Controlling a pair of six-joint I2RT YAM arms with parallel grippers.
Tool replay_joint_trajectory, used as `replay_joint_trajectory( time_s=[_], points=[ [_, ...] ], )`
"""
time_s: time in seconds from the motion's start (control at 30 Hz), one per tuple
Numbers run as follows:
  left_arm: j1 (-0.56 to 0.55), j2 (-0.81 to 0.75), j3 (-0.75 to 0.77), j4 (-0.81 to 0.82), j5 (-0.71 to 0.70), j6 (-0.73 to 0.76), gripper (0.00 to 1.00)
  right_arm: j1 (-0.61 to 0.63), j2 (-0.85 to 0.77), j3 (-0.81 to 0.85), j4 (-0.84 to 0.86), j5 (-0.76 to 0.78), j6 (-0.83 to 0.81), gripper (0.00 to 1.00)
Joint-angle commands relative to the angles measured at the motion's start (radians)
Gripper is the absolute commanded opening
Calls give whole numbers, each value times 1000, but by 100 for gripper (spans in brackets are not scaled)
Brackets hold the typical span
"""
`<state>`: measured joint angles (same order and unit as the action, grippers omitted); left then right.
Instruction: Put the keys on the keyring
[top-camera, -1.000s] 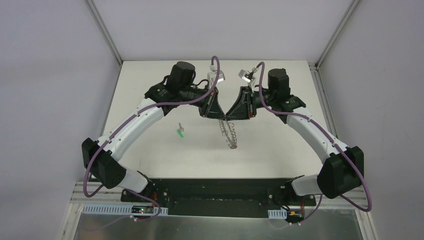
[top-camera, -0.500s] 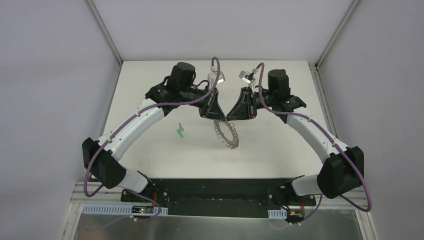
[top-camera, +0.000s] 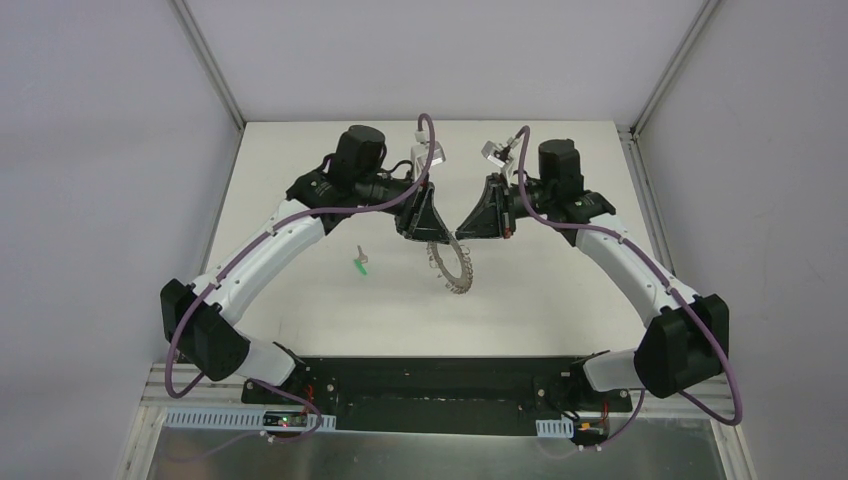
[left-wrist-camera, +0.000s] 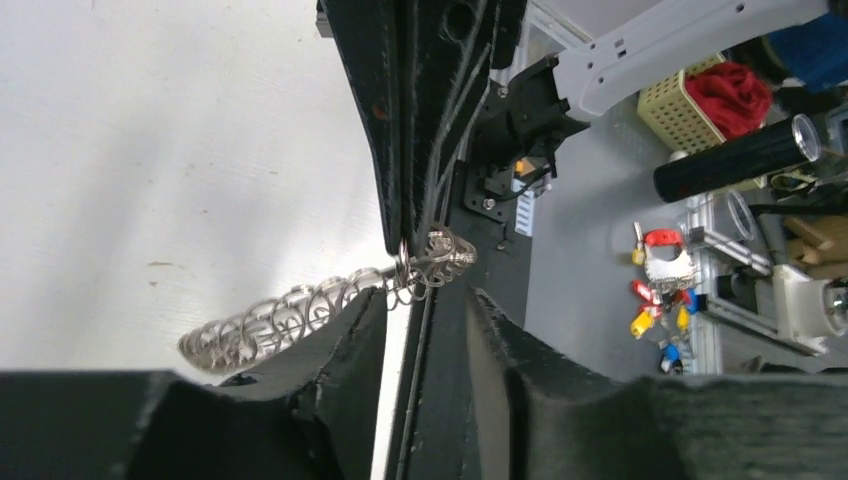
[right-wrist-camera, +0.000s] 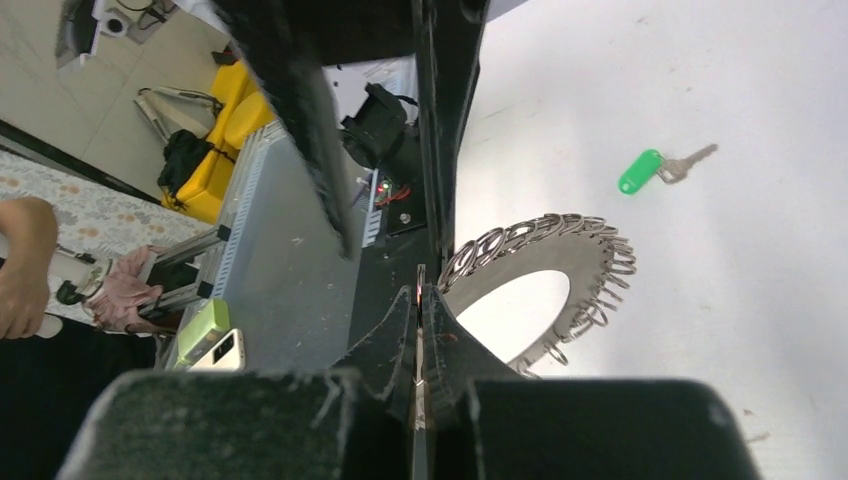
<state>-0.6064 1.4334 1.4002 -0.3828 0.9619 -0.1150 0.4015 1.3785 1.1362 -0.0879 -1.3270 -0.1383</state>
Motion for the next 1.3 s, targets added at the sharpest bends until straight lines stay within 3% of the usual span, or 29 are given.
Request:
replay_joint_trajectory(
  time_s=[0.0,0.13,0.27,0.4,0.57,0.83,0.97,1.27],
  points=[
    [34,-86,1,-25,-5,79,43,-22,-54,53,-143,16,-175,0],
    [86,-115,15,-147,-83,147,65,-9,-72,90,-355,118,-417,0],
    [123,-107,46,-333,-211,252,72,30,-103,90,-491,243,-625,0],
    [142,-57,77,-507,-318,334,72,56,-133,70,-566,296,-790,0],
    [148,-21,59,-552,-414,336,72,76,-162,26,-604,337,-982,0],
    [148,50,85,-547,-541,325,69,131,-160,24,-487,627,-969,0],
    [148,88,106,-551,-570,335,69,194,-163,18,-512,781,-1059,0],
    [148,103,114,-536,-575,376,67,196,-113,51,-692,540,-1221,0]
  ],
)
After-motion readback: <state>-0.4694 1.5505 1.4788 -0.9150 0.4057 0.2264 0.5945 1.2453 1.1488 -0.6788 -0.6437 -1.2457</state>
